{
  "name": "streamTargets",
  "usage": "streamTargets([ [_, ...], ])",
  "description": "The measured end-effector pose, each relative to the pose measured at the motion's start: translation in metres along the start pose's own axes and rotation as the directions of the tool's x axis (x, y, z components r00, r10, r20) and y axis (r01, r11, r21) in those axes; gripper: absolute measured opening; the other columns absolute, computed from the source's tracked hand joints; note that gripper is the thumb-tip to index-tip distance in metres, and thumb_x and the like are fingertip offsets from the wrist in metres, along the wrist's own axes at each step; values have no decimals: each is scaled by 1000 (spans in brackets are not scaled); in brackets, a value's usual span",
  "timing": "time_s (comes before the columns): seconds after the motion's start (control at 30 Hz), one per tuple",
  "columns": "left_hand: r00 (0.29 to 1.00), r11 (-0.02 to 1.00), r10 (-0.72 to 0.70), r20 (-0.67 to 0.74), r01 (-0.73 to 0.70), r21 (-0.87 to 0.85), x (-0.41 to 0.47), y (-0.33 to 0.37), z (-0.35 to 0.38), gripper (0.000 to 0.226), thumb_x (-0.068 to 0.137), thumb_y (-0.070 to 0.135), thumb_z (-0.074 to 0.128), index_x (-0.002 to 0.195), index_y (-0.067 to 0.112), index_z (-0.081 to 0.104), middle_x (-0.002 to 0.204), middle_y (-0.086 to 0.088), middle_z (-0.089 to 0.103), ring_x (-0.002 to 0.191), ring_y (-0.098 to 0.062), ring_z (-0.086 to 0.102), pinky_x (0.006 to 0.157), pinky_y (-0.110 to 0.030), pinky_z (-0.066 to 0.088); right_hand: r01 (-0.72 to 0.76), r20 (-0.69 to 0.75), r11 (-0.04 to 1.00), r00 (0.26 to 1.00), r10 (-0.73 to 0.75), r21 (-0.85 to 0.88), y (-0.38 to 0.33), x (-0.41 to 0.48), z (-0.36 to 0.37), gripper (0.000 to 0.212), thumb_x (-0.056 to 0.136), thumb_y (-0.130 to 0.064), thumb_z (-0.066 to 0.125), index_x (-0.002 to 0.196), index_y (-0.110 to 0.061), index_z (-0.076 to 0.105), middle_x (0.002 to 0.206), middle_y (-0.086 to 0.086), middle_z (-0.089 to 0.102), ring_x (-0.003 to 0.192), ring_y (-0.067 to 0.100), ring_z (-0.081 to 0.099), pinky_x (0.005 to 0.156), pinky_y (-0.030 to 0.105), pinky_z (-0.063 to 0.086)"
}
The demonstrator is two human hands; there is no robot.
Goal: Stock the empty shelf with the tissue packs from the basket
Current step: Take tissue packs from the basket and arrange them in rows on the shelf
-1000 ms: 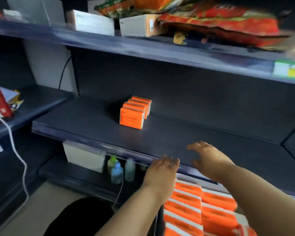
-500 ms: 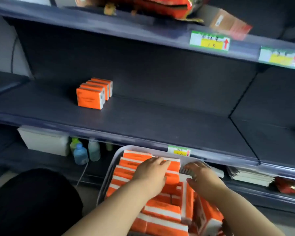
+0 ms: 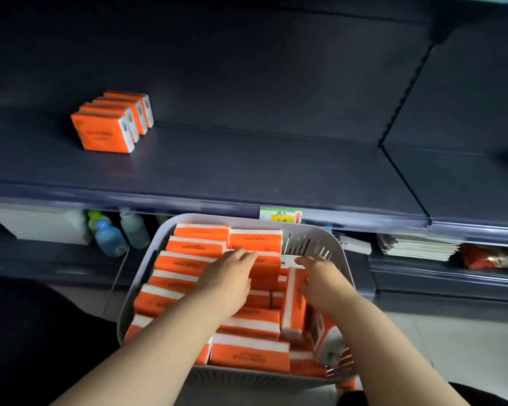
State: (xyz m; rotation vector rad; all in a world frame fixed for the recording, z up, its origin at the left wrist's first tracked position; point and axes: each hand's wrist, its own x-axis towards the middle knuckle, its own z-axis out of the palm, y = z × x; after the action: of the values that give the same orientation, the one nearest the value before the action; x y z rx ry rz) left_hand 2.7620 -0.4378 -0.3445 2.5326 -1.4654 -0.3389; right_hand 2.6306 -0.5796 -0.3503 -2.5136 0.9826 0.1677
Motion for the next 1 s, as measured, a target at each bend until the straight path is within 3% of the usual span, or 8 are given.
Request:
streamTargets([
  [0.13,995,996,-84,-48,83,-29,5,-7,7,56,94,10,46,145,25,28,149,7,29,133,-16,33,106,-32,37,63,86,994,995,-55,-92,2,1,1,40,88,-9,43,123,-23,53,125,3,55,111,23,55,93,33,48],
  [0.3,993,995,-82,-80,85,43,13,-9,14,63,91,3,47,147,24,25,152,6,27,139,-16,23,113,-31,23,168,180,975,974,-140,-147,4,2,5,59,86,-13,45,138,-40,35,136,-1,42,123,26,46,100,43,44],
  [0.47,998,990,-45,-48,51,133,15,-8,16,66,89,-1,47,146,24,26,152,4,29,139,-18,24,115,-33,17,138,134,984,983,-122,-115,8,10,0,41,88,-16,42,125,-34,48,116,2,51,107,25,56,91,36,48],
  [0.6,998,991,-34,-49,40,128,15,-9,16,67,85,-5,46,144,24,32,150,5,32,138,-19,27,115,-33,18,136,145,989,981,-126,-62,11,11,-2,46,89,-11,43,130,-31,49,122,4,51,111,26,55,95,31,45],
  [0.8,997,993,-37,-63,44,110,15,-8,17,68,84,-6,46,143,24,34,148,6,34,135,-19,30,113,-32,21,216,224,947,961,-164,-237,11,5,-1,61,87,-26,55,135,-54,31,123,2,40,121,25,44,96,39,42],
  [0.9,998,992,-39,-48,44,115,16,-8,16,68,84,-6,46,143,24,34,148,5,33,134,-20,30,112,-32,22,275,206,916,953,-220,-293,12,5,-4,63,78,-28,68,131,-46,38,127,-1,38,123,22,36,100,38,37],
  [1.0,999,993,-43,-31,46,113,17,-7,15,68,84,-7,44,144,24,33,149,5,31,135,-21,28,113,-32,21,311,190,897,946,-262,-314,13,8,-8,55,72,-28,73,120,-37,48,129,-7,43,121,19,39,98,34,37],
])
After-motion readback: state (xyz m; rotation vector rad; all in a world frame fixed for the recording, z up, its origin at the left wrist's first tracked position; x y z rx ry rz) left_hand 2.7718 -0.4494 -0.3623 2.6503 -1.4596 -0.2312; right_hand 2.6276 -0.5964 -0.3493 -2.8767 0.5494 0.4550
